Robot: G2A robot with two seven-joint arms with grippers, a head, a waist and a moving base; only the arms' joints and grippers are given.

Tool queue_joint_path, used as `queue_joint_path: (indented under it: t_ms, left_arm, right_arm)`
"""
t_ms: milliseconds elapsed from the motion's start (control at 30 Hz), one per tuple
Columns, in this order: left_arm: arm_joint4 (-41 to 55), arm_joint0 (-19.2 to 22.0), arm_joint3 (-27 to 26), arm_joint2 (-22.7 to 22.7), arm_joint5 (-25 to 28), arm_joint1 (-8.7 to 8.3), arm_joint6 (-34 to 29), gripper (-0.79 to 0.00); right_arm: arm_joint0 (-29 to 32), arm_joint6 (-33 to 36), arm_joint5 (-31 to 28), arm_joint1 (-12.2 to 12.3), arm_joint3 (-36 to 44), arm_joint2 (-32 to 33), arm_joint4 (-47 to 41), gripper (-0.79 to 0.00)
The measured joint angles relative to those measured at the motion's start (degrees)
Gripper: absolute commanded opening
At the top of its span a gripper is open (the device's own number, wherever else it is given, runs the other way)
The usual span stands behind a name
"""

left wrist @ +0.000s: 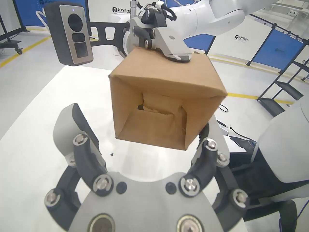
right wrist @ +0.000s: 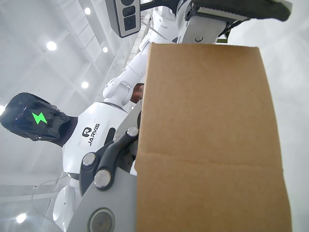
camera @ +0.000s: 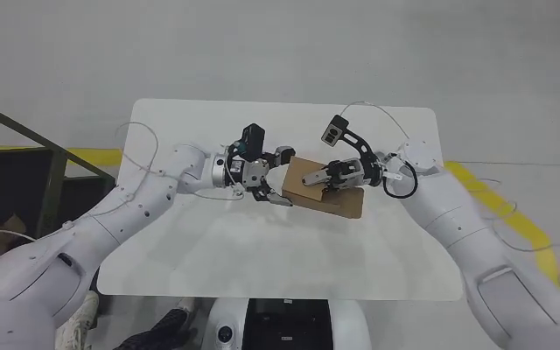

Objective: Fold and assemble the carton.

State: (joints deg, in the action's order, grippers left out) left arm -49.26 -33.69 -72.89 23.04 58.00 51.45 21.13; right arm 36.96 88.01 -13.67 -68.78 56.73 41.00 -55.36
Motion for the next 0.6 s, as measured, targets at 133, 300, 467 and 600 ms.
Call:
queue_joint_path:
  t_ms: [133, 300, 467, 600]
  left_arm:
    - [0.7, 0.98, 0.83, -1.75, 0.0, 0.04, 0.43, 0.0]
    - [1.42, 1.79, 0.51, -4.13, 0.0, 0.22, 0.73, 0.0]
    - [2.26, 2.79, 0.57, -6.14, 0.0, 0.32, 2.43, 0.0]
    - [2.31, 3.53, 1.13, -7.31, 0.0, 0.28, 3.71, -0.018]
  right_arm:
    - [-0.22, -0.01, 0.04, -0.44, 0.15, -0.26, -0.22, -0.785]
    - [-0.51, -0.01, 0.04, -0.76, -0.25, -0.38, -0.22, -0.785]
    - [-0.78, -0.01, -0.02, -1.05, -0.76, -0.49, -0.21, -0.785]
    - [-0.97, -0.01, 0.04, -1.23, -1.06, -0.62, 0.02, -0.785]
